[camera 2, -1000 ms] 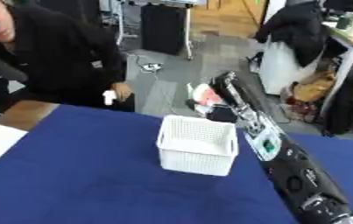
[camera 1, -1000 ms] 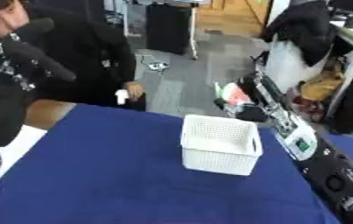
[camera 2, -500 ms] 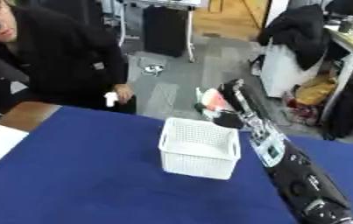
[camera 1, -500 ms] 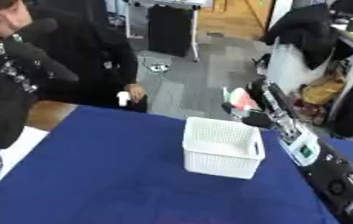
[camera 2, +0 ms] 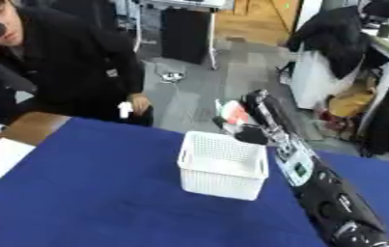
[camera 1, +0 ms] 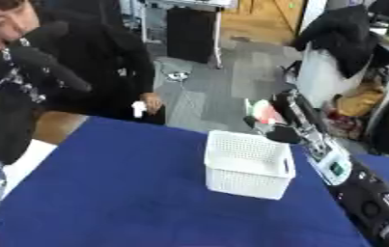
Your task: Pick up objects on the table and place them in the box.
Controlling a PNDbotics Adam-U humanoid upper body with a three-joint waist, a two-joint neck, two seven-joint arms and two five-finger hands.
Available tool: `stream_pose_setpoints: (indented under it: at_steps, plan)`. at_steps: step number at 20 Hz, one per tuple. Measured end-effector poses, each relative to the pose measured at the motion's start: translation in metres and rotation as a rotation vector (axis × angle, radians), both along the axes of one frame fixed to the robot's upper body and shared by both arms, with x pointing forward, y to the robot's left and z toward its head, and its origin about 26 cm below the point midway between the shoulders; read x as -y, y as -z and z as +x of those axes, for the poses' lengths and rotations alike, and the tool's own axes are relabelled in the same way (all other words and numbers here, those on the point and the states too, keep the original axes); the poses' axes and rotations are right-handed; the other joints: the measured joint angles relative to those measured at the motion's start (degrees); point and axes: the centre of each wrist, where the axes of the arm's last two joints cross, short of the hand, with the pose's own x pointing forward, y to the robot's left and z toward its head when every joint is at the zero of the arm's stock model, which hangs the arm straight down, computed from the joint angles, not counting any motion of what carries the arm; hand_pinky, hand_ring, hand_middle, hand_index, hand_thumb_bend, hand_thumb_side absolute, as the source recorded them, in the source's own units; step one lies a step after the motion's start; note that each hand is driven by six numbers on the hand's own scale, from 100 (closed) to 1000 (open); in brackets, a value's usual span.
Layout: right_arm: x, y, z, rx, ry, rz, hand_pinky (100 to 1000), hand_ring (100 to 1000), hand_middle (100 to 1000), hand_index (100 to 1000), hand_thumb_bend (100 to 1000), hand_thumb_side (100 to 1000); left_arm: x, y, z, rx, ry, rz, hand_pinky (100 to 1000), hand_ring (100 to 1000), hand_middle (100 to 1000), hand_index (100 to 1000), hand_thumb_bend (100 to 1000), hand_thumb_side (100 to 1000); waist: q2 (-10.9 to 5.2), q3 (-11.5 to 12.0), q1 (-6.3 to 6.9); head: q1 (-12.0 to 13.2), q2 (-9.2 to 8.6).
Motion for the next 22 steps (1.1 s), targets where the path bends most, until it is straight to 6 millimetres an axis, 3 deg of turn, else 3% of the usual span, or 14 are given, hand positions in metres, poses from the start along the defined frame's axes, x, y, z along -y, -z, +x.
stream_pose_setpoints:
  at_steps: [10, 11, 12, 14, 15, 16, 17, 18, 19, 20, 21, 22]
  plan:
    - [-0.0028, 0.0024, 0.0004, -0.005, -0.005, 0.005, 100, 100, 234, 425, 551, 491, 0.0028, -0.0016, 0.0003, 0.000, 0.011, 0.002, 611, 586, 724, 671, 139, 853, 0.17, 0.5, -0.15, -0.3, -0.41]
    - [-0.0027, 0.0026, 0.0004, -0.006, -0.005, 0.002, 100, 100, 241, 423, 488, 508, 0.0029, -0.0016, 0.0003, 0.000, 0.011, 0.002, 611, 586, 724, 671, 139, 853, 0.17, 0.5, -0.15, -0.4, -0.41]
    - [-0.0027, 0.0026, 0.0004, -0.005, -0.004, -0.003, 100, 145, 255, 426, 443, 512, 0.0029, -0.0016, 0.0003, 0.000, 0.012, 0.002, 611, 586, 724, 671, 139, 853, 0.17, 0.6, -0.17, -0.4, -0.42]
    - [-0.0027, 0.0026, 0.0004, -0.002, -0.003, -0.026, 100, 262, 333, 430, 443, 536, 0.0029, -0.0017, 0.0003, 0.000, 0.012, 0.002, 611, 586, 724, 671, 139, 853, 0.18, 0.6, -0.17, -0.4, -0.42]
    - [-0.0027, 0.0025, 0.0004, 0.000, -0.002, -0.043, 100, 334, 418, 481, 488, 602, 0.0029, -0.0017, 0.0003, 0.000, 0.012, 0.002, 611, 586, 724, 671, 139, 853, 0.20, 0.6, -0.18, -0.4, -0.42]
    - [-0.0028, 0.0024, 0.0004, 0.002, -0.001, -0.064, 100, 462, 542, 569, 562, 693, 0.0029, -0.0017, 0.0003, -0.001, 0.012, 0.003, 611, 586, 724, 672, 139, 853, 0.23, 0.6, -0.18, -0.4, -0.42]
    - [-0.0028, 0.0023, 0.0004, 0.004, 0.003, -0.092, 191, 517, 601, 614, 594, 738, 0.0029, -0.0016, 0.0003, -0.001, 0.013, 0.004, 610, 586, 724, 671, 139, 853, 0.25, 0.6, -0.18, -0.4, -0.42]
    - [-0.0028, 0.0022, 0.0004, 0.005, 0.008, -0.123, 372, 593, 671, 668, 616, 784, 0.0029, -0.0016, 0.0003, -0.002, 0.013, 0.005, 611, 586, 724, 672, 139, 853, 0.25, 0.6, -0.18, -0.4, -0.42]
    - [-0.0028, 0.0021, 0.0004, 0.006, 0.013, -0.155, 462, 639, 716, 700, 630, 821, 0.0029, -0.0016, 0.0003, -0.002, 0.013, 0.005, 611, 587, 724, 672, 139, 853, 0.25, 0.6, -0.18, -0.4, -0.42]
    - [-0.0028, 0.0021, 0.0003, 0.006, 0.019, -0.184, 539, 682, 747, 736, 646, 862, 0.0029, -0.0016, 0.0003, -0.002, 0.014, 0.006, 611, 587, 724, 672, 139, 853, 0.25, 0.6, -0.18, -0.4, -0.42]
    - [-0.0026, 0.0020, 0.0004, 0.007, 0.024, -0.208, 557, 689, 752, 745, 651, 877, 0.0029, -0.0016, 0.0003, -0.003, 0.014, 0.007, 611, 587, 724, 672, 139, 853, 0.26, 0.6, -0.18, -0.4, -0.42]
    - [-0.0022, 0.0020, 0.0004, 0.008, 0.027, -0.227, 621, 723, 776, 786, 643, 958, 0.0029, -0.0017, 0.0003, -0.003, 0.014, 0.007, 611, 587, 725, 672, 139, 853, 0.26, 0.6, -0.18, -0.4, -0.42]
